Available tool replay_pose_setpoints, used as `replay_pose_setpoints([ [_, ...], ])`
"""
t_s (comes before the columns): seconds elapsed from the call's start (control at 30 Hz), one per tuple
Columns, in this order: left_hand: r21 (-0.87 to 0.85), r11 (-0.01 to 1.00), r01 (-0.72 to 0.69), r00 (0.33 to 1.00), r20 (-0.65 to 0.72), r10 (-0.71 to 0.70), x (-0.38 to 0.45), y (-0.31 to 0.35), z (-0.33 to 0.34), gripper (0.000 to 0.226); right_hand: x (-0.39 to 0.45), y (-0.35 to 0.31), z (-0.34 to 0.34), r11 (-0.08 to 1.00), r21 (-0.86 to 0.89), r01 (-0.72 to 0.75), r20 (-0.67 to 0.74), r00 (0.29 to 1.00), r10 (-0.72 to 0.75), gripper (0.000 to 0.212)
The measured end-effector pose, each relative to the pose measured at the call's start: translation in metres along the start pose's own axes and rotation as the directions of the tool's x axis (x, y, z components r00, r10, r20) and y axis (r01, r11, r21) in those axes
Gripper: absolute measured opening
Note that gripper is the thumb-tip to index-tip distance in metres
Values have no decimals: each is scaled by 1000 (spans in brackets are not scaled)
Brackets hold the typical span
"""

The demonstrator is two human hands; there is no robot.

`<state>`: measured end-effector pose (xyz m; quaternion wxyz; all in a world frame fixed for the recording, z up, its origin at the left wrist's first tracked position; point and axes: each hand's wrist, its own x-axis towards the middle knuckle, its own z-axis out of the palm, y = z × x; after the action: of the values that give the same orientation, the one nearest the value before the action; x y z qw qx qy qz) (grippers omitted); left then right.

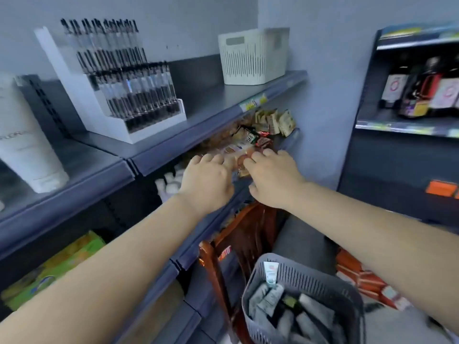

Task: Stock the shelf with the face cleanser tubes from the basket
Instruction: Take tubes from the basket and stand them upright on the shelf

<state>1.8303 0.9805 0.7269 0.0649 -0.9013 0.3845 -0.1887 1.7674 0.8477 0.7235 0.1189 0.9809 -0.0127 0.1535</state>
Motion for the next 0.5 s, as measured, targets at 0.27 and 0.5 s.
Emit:
replay_pose_setpoints([
  [0.27,-136,976,-167,956,221,194,20,99,114,46,-76,59,118,977,85,-195,293,942,163,43],
  [0.5,-259,922,-288,833,408,374,31,157,226,46,-133,80,226,882,156,-444,541,786,300,37],
])
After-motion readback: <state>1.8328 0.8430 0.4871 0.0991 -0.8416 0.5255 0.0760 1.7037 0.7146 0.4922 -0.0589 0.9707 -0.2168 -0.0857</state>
